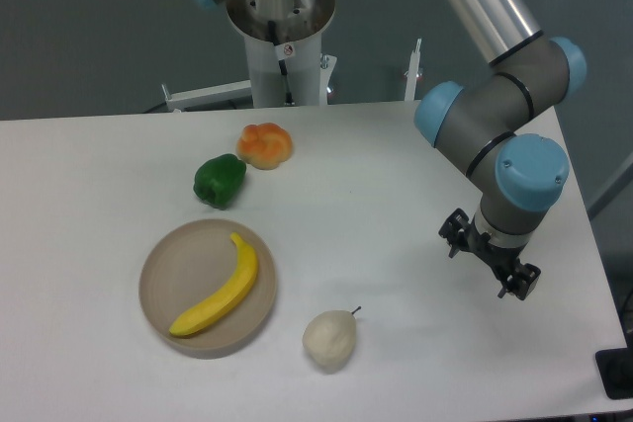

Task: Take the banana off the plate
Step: 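Move the gripper over the yellow banana on the beige plate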

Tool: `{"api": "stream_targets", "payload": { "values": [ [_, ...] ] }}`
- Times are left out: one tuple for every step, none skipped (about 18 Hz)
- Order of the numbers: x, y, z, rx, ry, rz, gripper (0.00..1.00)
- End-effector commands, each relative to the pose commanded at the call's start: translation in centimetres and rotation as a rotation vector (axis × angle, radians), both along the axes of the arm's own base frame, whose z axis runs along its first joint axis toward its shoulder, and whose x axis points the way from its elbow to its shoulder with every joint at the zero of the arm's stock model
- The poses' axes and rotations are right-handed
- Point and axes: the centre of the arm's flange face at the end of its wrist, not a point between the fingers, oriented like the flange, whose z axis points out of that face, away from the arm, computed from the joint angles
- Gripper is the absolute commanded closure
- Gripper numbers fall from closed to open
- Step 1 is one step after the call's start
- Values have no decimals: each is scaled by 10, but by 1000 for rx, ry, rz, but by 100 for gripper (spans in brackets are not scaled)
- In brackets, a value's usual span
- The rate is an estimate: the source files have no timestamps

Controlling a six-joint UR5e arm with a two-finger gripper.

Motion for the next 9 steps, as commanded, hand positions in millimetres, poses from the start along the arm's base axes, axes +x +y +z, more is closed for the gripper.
{"api": "stream_targets", "payload": {
  "values": [
    [0,0,-1,-1,-1,-8,0],
    [1,0,-1,-3,-2,-20,0],
    [2,-2,-3,-6,-5,-21,0],
    [4,-2,-5,-6,-5,-21,0],
    [8,-2,-4,-6,-5,-11,0],
    [11,-2,3,-4,-1,-5,0],
    [18,-1,9,2,-1,15,0],
    [42,3,11,11,-20,48,0],
    [66,6,17,22,-32,38,0]
  ]
}}
